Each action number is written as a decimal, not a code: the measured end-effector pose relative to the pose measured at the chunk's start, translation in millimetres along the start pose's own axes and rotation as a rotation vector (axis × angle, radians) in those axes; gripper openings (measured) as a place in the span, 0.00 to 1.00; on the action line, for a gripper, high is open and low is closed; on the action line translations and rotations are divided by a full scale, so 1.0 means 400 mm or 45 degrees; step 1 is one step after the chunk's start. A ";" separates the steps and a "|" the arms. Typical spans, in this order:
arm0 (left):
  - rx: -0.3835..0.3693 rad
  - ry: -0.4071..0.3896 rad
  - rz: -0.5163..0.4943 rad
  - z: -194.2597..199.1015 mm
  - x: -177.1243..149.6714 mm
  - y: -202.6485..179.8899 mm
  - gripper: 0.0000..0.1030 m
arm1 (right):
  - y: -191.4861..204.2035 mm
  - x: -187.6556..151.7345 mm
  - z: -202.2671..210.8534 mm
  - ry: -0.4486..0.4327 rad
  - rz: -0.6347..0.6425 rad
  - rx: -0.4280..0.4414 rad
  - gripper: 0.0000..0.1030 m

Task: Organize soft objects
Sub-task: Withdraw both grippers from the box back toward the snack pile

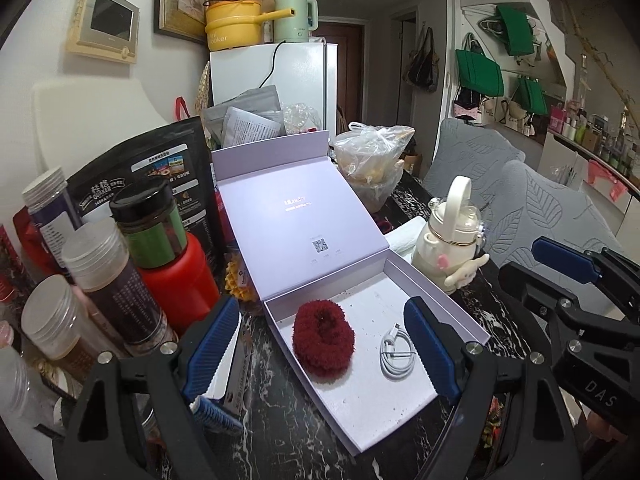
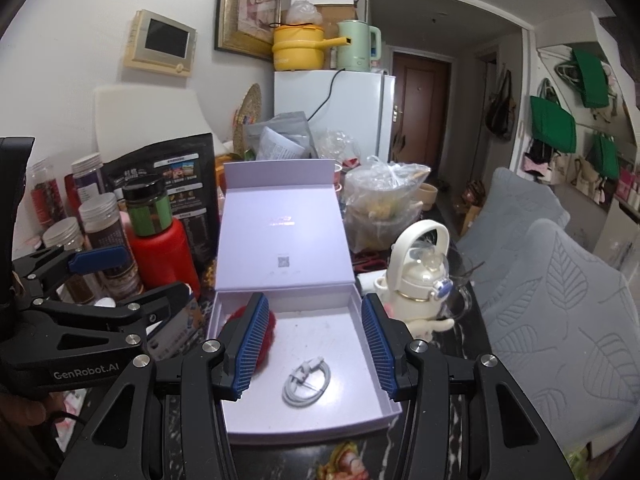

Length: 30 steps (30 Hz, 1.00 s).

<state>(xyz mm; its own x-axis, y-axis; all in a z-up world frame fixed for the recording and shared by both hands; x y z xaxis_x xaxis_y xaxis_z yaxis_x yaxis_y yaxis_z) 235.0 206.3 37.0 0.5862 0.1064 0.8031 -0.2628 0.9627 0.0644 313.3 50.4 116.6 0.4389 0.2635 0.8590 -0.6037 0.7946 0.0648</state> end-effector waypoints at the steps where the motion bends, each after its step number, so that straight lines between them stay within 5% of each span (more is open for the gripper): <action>1: -0.005 -0.004 0.000 0.012 -0.004 0.001 0.83 | 0.006 -0.004 0.009 -0.002 0.002 0.000 0.47; 30: -0.173 -0.007 -0.083 0.240 -0.226 -0.073 0.82 | 0.089 -0.225 0.255 0.003 -0.060 -0.080 0.55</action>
Point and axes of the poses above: each gripper's, at about its wrist camera, not at the fingertips, and z roughly against the way its jaws point, y to its left, x to its top, the point moved 8 cm from there along -z, roughly the way its jaws point, and after that the axes turned 8 degrees about x, right-handed, at the moved point
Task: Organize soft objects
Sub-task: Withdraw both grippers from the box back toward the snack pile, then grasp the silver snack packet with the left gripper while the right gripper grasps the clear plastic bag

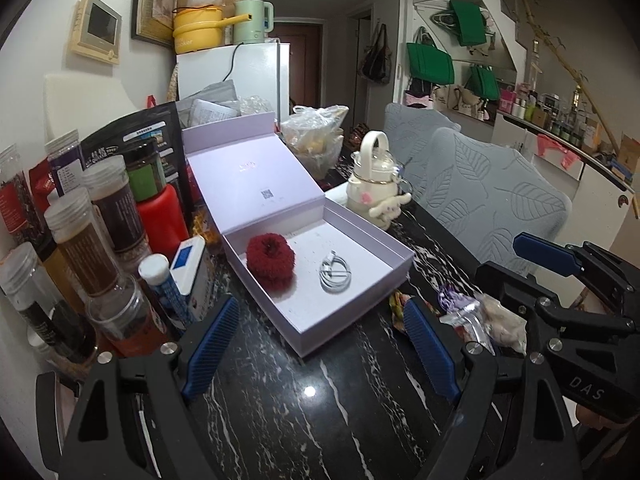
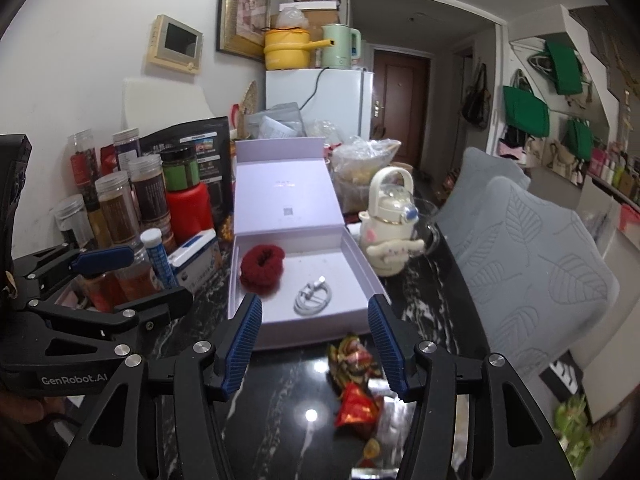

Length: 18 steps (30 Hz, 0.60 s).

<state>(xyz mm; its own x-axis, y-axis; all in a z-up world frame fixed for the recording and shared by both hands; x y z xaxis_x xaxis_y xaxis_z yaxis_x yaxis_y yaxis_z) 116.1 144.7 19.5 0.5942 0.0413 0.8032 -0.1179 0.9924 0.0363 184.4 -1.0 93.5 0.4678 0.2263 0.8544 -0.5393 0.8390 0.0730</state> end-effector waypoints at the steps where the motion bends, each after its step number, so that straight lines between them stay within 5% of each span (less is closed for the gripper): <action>1: -0.007 0.003 -0.010 0.002 -0.008 -0.007 0.82 | -0.004 -0.009 0.007 0.002 -0.005 -0.006 0.55; 18: -0.221 0.052 -0.091 0.009 -0.106 -0.149 0.82 | -0.105 -0.182 0.111 0.082 -0.109 -0.118 0.56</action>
Point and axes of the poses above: each gripper's, at about its wrist camera, not at the fingertips, and z roughly against the way its jaws point, y to its left, x to its top, the point moved 8 cm from there along -z, roughly the way its jaws point, and after that the axes turned 8 degrees about x, right-handed, at the moved point
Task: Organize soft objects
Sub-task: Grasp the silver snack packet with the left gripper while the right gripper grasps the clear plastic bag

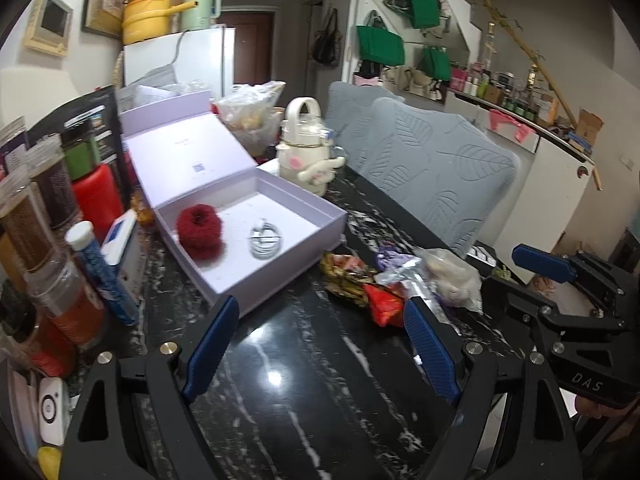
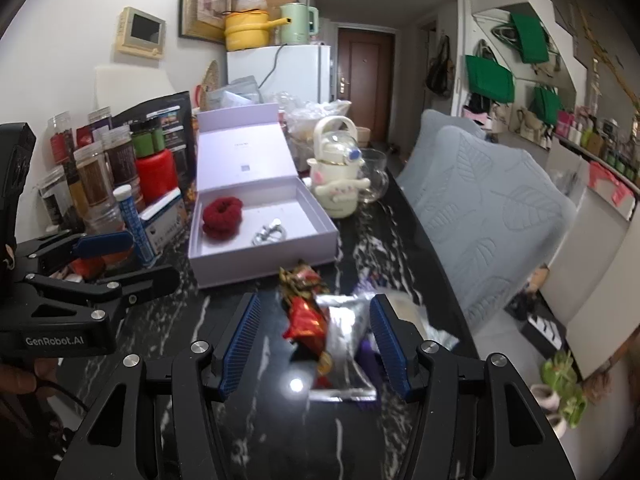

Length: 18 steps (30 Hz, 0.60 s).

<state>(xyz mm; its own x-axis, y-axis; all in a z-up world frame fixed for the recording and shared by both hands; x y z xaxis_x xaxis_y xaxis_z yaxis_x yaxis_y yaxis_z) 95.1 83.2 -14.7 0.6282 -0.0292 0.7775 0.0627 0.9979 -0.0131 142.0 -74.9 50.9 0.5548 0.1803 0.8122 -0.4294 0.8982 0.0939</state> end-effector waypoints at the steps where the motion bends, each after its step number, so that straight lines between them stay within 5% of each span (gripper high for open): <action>1: -0.012 0.000 -0.008 -0.002 -0.001 -0.010 0.82 | -0.011 -0.008 0.003 0.006 -0.012 -0.011 0.56; 18: -0.129 0.110 -0.059 -0.119 -0.033 -0.166 0.82 | -0.160 -0.090 -0.023 0.076 -0.128 -0.073 0.60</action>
Point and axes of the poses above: each gripper's, at about its wrist camera, not at the fingertips, and z roughly against the way its jaws point, y to its left, x to its top, the point moved 8 cm from there along -z, roughly the way its jaws point, and after that the axes turned 8 degrees about x, right-handed, at the moved point
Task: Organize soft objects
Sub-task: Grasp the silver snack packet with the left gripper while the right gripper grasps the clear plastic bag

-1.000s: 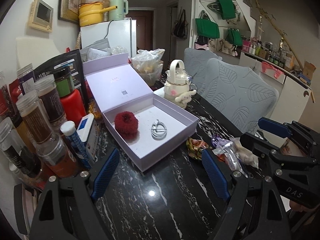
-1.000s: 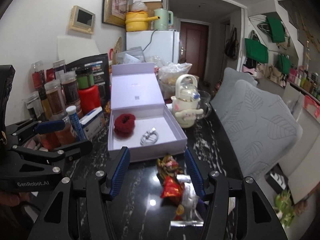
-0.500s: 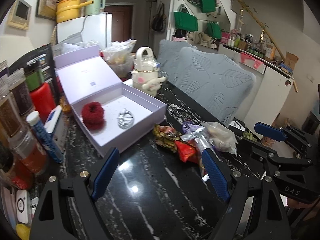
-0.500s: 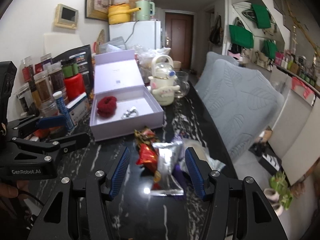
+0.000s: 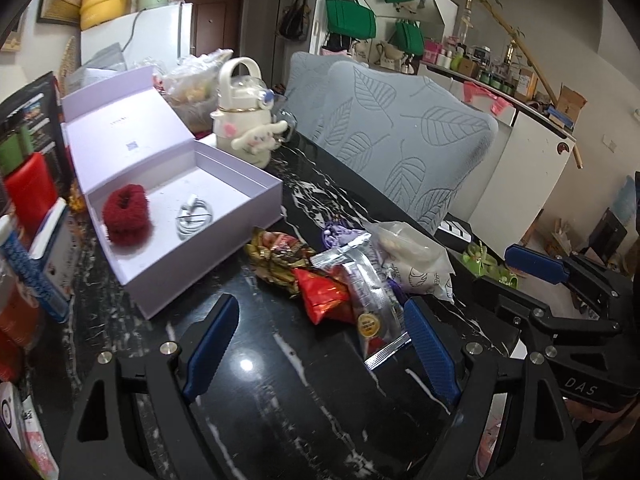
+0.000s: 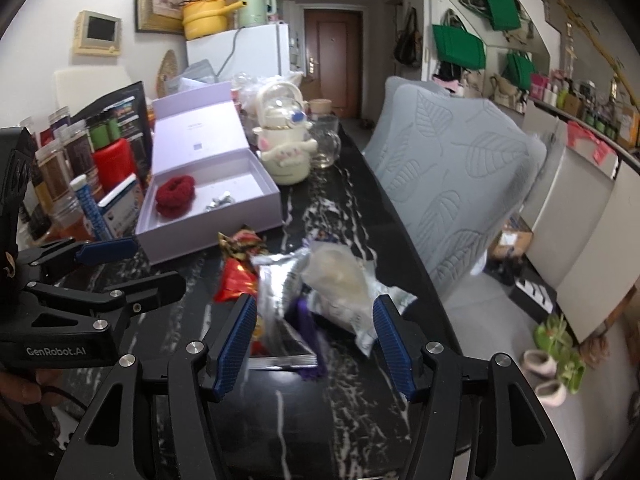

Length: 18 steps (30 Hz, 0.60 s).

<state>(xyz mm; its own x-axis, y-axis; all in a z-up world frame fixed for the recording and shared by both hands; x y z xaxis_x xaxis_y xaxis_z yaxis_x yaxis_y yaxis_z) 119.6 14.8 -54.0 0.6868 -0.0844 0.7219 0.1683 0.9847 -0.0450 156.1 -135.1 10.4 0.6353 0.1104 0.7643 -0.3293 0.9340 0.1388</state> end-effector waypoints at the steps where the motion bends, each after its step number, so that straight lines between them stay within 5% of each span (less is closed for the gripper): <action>1: -0.005 0.009 -0.005 -0.010 0.001 -0.009 0.82 | -0.011 -0.003 -0.006 0.007 -0.010 0.000 0.61; 18: -0.014 0.134 -0.075 -0.170 -0.006 -0.098 0.82 | -0.143 -0.049 -0.108 0.059 -0.088 0.032 0.78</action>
<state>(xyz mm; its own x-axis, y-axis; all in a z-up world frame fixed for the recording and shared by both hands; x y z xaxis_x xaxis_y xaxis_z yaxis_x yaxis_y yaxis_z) 159.3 -34.1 -100.7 0.7459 -0.1586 0.6469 0.2180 0.9759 -0.0122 192.9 -176.1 -39.7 0.6887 0.0623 0.7224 -0.3008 0.9311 0.2064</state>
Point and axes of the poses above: each gripper's, at about its wrist camera, not at the fingertips, and z roughly against the way its jaws point, y to its left, x to its top, the point moved 8 cm from there along -z, roughly the way its jaws point, and after that the axes turned 8 degrees about x, right-handed, at the moved point
